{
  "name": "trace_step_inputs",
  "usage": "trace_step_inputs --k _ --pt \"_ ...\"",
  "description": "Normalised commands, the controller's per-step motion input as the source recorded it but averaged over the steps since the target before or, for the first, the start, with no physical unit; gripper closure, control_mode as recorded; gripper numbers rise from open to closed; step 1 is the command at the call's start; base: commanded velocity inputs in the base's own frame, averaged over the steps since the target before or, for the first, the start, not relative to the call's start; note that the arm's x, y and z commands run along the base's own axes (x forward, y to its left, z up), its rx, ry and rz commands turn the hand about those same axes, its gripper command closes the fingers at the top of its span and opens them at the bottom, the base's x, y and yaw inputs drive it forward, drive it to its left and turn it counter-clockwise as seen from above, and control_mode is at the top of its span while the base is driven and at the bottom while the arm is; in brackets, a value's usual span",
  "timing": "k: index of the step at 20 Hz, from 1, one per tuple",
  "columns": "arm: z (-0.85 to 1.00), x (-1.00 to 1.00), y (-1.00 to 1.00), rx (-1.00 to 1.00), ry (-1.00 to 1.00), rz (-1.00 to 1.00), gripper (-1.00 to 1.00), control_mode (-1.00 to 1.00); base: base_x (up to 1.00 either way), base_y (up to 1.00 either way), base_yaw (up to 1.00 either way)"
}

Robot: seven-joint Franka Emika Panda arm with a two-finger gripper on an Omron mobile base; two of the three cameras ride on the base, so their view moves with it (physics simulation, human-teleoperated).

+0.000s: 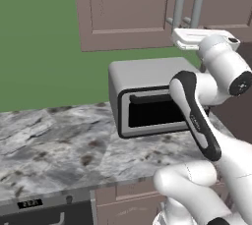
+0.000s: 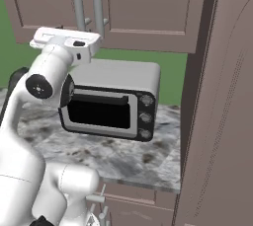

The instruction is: The dining table condiment station is running low on mustard. Refill the condiment station by opening the cabinet and taking the mustard from the cabinet and placing it on the dining table.

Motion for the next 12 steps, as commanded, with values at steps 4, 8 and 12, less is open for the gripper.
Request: trace_step_inputs --k 4,8,12 --pt "0.16 0.67 0.0 0.0 0.0 0.0 -1.0 -1.0 0.0 0.0 0.0" --pt "0.48 0.39 0.04 -0.01 0.0 0.0 -1.0 -1.0 0.0 0.0 0.0" --pt "0.54 0.03 0.12 -0.05 0.0 0.0 -1.0 -1.0 0.0 0.0 0.0"
